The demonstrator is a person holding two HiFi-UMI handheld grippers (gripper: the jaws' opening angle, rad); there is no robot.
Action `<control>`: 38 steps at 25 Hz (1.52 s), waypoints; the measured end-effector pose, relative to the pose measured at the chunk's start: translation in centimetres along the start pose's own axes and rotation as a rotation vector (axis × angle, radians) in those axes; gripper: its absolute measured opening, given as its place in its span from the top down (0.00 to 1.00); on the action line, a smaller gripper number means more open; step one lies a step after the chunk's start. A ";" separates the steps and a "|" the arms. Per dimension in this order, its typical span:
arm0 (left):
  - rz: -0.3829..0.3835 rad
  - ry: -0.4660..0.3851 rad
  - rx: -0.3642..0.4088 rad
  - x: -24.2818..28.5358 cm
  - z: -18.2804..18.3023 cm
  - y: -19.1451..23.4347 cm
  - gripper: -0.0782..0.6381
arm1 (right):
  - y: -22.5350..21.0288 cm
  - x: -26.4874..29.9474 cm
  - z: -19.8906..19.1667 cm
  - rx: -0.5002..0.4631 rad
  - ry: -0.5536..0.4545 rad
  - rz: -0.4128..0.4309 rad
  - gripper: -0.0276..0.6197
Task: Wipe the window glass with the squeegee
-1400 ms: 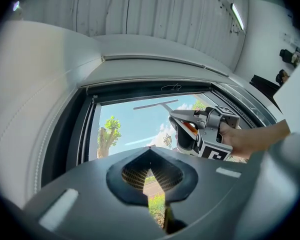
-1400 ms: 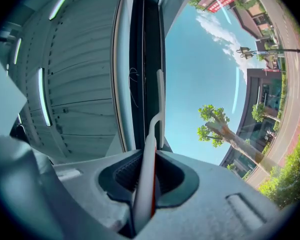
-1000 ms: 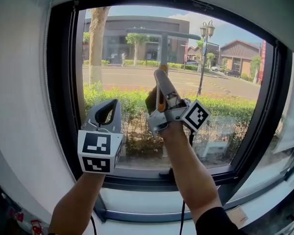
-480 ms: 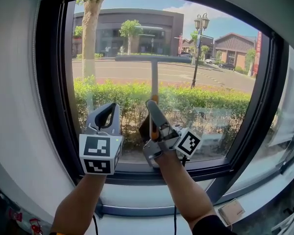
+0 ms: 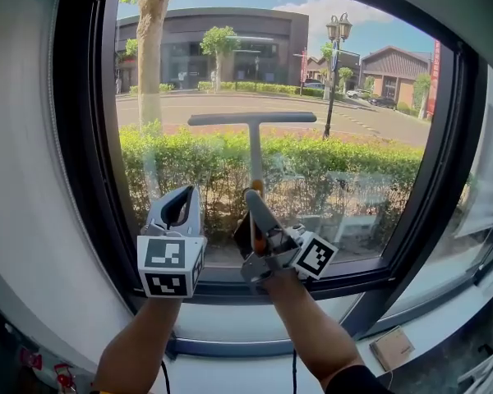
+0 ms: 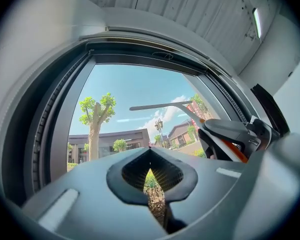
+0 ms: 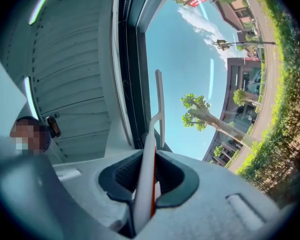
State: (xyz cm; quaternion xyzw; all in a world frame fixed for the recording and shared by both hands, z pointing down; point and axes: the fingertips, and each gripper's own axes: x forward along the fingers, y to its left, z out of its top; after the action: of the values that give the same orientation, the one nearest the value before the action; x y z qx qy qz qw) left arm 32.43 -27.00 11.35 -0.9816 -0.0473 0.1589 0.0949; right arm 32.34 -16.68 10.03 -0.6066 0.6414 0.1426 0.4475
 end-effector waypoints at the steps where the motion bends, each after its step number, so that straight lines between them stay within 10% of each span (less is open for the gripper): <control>1: 0.002 0.005 -0.001 -0.1 -0.3 -0.1 0.87 | 0.0 -0.1 0.0 -0.002 0.003 0.000 0.89; 13: 0.037 -0.030 0.037 0.3 2.7 -0.7 0.87 | 1.7 0.5 2.0 -0.033 0.060 0.047 0.89; 27: 0.026 -0.224 0.111 4.7 15.3 -5.9 0.87 | 7.6 7.7 18.7 -0.179 -0.036 0.188 0.89; 38: 0.038 -0.238 0.128 6.3 16.4 -7.8 0.87 | 7.6 10.5 21.6 -0.132 -0.019 0.202 0.89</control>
State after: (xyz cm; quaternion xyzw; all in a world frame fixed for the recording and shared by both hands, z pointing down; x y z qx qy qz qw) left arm 32.65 -15.79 -4.26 -0.9485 -0.0295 0.2786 0.1478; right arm 35.58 -6.14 -12.59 -0.5656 0.6841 0.2349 0.3961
